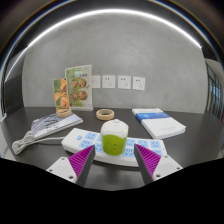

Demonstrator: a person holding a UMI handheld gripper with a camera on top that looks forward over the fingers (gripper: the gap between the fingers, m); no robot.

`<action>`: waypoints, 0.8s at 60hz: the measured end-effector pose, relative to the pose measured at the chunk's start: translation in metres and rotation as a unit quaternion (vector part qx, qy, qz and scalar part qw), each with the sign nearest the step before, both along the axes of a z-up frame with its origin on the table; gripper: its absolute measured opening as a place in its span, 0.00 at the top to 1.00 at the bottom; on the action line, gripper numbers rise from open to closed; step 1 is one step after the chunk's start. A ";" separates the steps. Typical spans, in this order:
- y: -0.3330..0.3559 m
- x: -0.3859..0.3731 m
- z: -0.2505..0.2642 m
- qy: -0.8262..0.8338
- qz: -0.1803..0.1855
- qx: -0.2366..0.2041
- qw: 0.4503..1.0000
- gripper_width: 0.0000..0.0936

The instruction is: Unplug charger

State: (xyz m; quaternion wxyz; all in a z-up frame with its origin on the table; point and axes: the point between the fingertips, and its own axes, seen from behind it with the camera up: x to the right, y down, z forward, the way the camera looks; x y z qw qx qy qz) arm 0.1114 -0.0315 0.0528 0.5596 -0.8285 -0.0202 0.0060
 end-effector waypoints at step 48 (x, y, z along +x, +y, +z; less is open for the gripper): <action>0.048 0.024 0.157 -0.053 -0.081 0.156 0.983 0.66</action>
